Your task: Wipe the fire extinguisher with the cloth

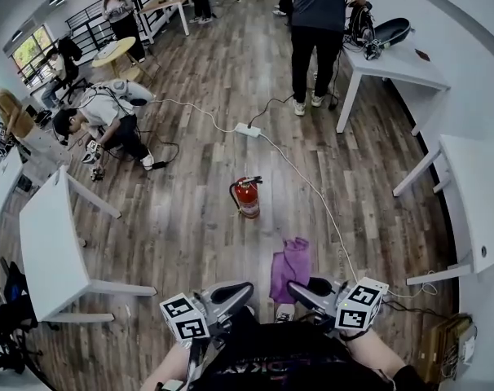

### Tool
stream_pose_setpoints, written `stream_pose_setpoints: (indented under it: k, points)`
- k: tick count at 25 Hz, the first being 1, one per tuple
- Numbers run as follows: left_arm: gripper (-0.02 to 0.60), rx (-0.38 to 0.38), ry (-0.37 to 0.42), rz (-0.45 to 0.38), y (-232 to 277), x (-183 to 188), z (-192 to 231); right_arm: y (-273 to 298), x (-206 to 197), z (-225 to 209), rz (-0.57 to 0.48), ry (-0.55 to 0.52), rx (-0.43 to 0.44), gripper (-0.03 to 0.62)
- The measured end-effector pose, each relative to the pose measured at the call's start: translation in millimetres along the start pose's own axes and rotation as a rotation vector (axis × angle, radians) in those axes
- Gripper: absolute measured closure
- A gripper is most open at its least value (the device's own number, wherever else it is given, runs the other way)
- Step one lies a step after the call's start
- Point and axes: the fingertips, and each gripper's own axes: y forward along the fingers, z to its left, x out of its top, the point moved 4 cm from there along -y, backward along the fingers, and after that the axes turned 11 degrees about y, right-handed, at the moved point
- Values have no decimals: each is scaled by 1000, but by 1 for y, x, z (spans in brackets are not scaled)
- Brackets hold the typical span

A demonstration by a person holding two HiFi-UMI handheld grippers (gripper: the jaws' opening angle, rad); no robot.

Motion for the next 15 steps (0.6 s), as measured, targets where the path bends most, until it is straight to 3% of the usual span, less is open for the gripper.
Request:
stream_pose_setpoints:
  k: [7, 11, 15]
  points:
    - [584, 10, -50, 3, 17, -14, 3, -7, -1, -12, 23, 13, -8, 533]
    - [584, 19, -39, 29, 27, -7, -1, -11, 2, -15, 33, 11, 4, 533]
    - [584, 28, -63, 5, 28, -10, 2, -15, 4, -19, 28, 21, 5, 533]
